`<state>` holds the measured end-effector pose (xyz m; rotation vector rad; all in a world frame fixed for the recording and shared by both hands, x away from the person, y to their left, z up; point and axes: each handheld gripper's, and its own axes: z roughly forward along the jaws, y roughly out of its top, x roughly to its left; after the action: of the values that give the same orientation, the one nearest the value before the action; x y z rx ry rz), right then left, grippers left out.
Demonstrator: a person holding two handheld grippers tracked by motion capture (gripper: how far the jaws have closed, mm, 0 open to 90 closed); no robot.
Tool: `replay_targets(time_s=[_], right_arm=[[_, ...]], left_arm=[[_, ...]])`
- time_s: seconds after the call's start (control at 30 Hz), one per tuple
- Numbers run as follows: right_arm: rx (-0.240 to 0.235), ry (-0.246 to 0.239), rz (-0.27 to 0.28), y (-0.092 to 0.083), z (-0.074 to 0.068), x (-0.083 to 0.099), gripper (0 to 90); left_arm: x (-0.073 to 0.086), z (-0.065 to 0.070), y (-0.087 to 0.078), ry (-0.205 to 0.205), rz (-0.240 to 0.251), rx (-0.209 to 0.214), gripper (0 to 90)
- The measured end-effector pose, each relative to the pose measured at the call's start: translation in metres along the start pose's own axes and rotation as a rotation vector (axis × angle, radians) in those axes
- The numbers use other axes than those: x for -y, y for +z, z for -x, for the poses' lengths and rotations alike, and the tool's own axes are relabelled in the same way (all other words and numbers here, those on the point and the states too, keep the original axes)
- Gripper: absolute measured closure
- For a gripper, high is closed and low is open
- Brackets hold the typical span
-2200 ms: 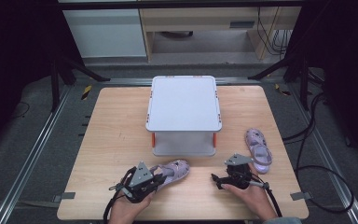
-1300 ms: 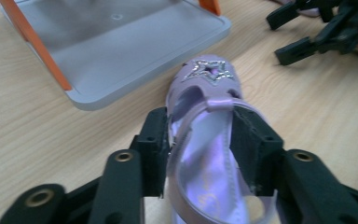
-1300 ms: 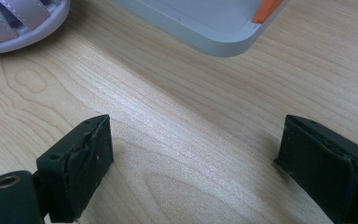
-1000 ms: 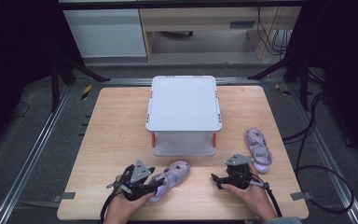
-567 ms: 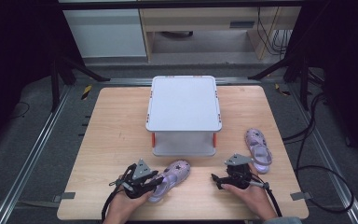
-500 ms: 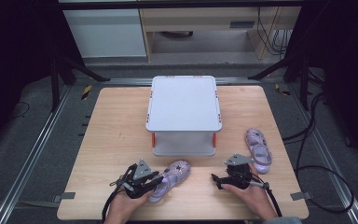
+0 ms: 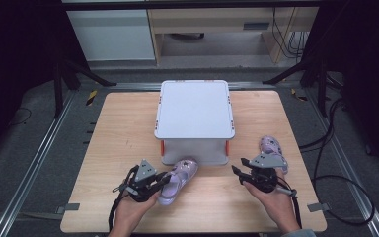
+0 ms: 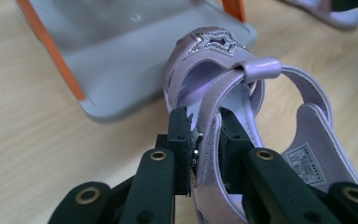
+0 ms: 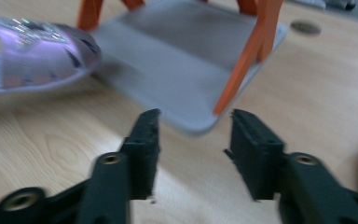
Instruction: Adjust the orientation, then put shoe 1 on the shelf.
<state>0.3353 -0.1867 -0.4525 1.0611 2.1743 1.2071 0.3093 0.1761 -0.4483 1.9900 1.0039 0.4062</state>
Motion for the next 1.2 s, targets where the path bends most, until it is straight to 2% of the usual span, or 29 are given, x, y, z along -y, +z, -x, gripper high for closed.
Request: replay_targets(time_s=[0.07,0.2,0.3,0.6,0.8,0.9,1.0,1.03,1.13,1.2], right_arm=[[-0.009,-0.013,0.036,-0.01,0.002,-0.015,65.3],[-0.016,-0.04,0.074,-0.022,0.005,-0.041,71.6],[-0.021,-0.067,0.087,-0.026,0.005,-0.058,74.2],[-0.063,-0.07,0.136,-0.031,0.002,-0.092,82.2],[-0.081,-0.067,0.139,-0.023,0.001,-0.112,84.2],[-0.088,-0.062,0.119,-0.009,0.001,-0.123,84.1],[-0.089,-0.064,0.104,0.0,0.002,-0.126,84.1],[-0.091,-0.058,0.089,0.009,0.004,-0.13,84.1],[-0.098,-0.05,0.078,0.017,0.006,-0.132,84.1],[-0.091,-0.046,0.052,0.03,0.009,-0.133,84.0]], left_arm=[[-0.006,-0.002,0.002,-0.002,0.011,-0.016,77.7],[-0.017,-0.004,0.009,-0.011,0.031,-0.038,77.7],[-0.021,-0.005,0.013,-0.017,0.047,-0.051,77.9],[-0.028,-0.005,0.028,-0.003,0.061,-0.108,78.5],[-0.027,-0.007,0.04,-0.038,0.076,-0.145,78.6],[-0.025,-0.007,0.045,-0.056,0.08,-0.161,78.7],[-0.023,-0.007,0.048,-0.055,0.079,-0.173,78.7],[-0.021,-0.007,0.051,-0.061,0.081,-0.179,78.7],[-0.019,-0.007,0.054,-0.062,0.078,-0.186,78.7],[-0.017,-0.007,0.062,-0.052,0.071,-0.199,78.7]])
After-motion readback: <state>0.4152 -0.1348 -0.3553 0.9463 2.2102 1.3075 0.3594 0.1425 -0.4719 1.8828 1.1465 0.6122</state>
